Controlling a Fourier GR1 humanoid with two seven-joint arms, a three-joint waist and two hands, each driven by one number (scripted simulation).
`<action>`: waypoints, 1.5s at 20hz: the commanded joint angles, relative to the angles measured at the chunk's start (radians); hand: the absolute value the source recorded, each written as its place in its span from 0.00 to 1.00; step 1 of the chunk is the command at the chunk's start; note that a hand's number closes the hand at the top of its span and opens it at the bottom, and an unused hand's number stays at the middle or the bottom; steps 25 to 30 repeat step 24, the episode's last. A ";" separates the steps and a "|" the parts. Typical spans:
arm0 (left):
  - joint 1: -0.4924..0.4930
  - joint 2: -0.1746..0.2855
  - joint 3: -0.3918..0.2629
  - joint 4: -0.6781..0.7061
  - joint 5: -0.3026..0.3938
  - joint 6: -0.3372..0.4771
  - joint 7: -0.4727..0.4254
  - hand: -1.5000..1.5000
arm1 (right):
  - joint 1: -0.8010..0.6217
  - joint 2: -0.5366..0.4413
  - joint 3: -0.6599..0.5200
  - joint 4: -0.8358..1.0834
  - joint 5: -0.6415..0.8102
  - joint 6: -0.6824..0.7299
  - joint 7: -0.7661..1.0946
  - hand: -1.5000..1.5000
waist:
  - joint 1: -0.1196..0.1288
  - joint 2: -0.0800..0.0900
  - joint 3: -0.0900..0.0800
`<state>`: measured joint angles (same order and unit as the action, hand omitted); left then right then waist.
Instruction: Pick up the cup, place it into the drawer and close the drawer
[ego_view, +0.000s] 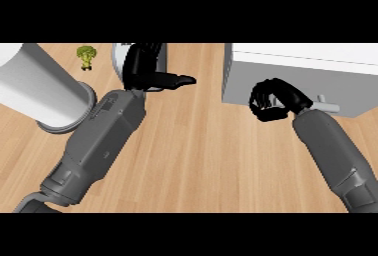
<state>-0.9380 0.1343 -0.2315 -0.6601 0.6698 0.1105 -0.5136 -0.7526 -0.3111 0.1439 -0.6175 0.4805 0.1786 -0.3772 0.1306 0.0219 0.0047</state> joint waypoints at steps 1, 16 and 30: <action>0.014 0.037 -0.004 -0.041 0.000 -0.024 0.029 0.00 | -0.110 -0.057 -0.088 0.115 -0.029 -0.033 -0.054 1.00 | 0.024 0.013 0.002; 0.104 0.056 -0.029 -0.094 0.002 -0.109 0.024 0.00 | -0.191 -0.156 -0.180 0.065 -0.134 0.084 0.024 1.00 | 0.072 0.026 -0.002; 0.138 0.078 -0.016 -0.116 0.025 -0.142 0.037 0.00 | -0.160 -0.184 -0.195 0.025 -0.173 0.152 0.052 1.00 | 0.104 0.025 -0.003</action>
